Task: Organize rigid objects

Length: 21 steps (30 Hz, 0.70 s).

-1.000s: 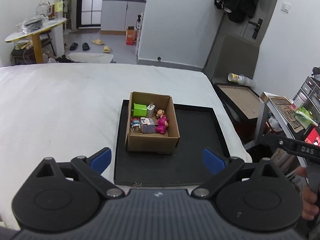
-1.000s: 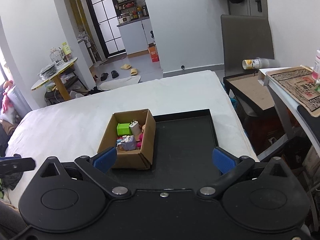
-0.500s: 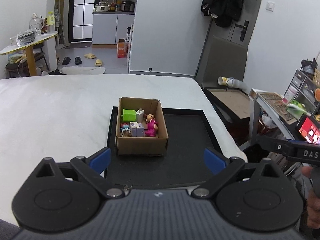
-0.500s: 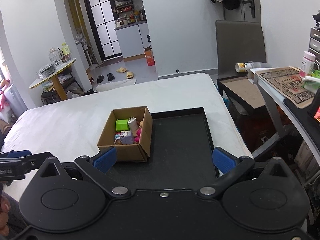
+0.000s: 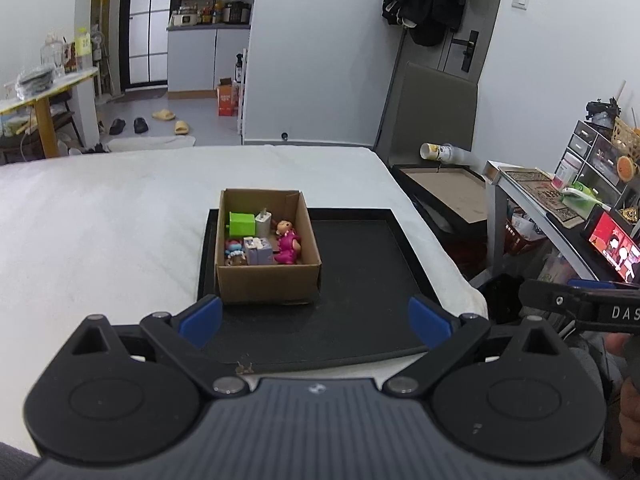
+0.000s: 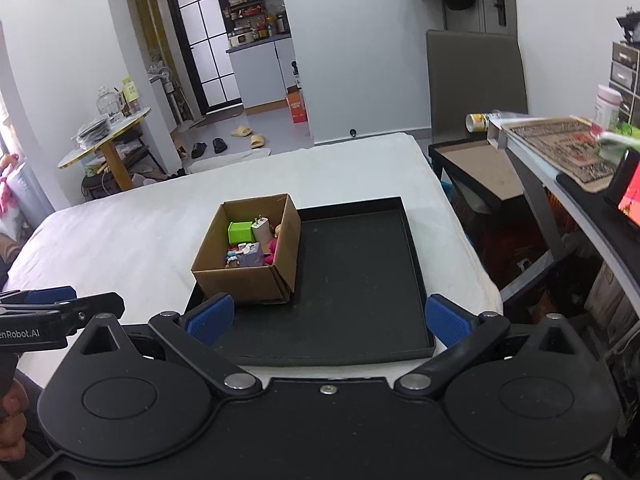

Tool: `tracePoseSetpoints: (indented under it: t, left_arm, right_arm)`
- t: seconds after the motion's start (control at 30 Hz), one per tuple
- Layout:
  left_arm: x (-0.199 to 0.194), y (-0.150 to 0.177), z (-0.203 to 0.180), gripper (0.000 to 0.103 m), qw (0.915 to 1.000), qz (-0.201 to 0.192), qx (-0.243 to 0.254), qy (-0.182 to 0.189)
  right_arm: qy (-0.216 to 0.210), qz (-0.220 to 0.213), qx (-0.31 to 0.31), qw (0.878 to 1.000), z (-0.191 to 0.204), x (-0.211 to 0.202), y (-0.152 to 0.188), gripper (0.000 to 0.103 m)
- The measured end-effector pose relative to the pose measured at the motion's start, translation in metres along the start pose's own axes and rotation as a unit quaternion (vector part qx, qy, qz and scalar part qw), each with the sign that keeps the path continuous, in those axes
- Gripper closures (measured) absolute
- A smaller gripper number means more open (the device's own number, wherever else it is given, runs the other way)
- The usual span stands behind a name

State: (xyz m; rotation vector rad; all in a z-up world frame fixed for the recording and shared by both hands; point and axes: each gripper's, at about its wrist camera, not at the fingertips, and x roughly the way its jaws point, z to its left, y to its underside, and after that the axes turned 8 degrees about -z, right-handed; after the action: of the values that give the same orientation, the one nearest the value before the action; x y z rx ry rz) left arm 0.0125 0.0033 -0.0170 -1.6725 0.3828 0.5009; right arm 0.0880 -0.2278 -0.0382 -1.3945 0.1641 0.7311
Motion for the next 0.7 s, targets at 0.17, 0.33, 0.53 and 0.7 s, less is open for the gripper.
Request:
tracePoseSetpoints:
  t: [0.17, 0.33, 0.53, 0.7]
  left_arm:
    - [-0.0009, 0.0014, 0.0028, 0.004, 1.0000, 0.000, -0.005, -0.003]
    - [0.0007, 0.0019, 0.0049, 0.004, 1.0000, 0.001, -0.008, -0.003]
    - [0.0020, 0.0022, 0.0053, 0.004, 0.9999, 0.001, -0.011, -0.004]
    - [0.0018, 0.0026, 0.0071, 0.004, 0.9999, 0.000, -0.016, -0.004]
  right_arm:
    - [0.000, 0.003, 0.005, 1.000, -0.0010, 0.0028, 0.0030, 0.000]
    - [-0.002, 0.002, 0.006, 1.000, 0.0010, 0.0029, 0.0034, 0.000]
    - [0.000, 0.004, 0.004, 1.000, 0.0012, 0.0045, 0.0031, 0.000]
    - [0.007, 0.007, -0.002, 1.000, 0.0023, 0.0050, 0.0035, 0.000]
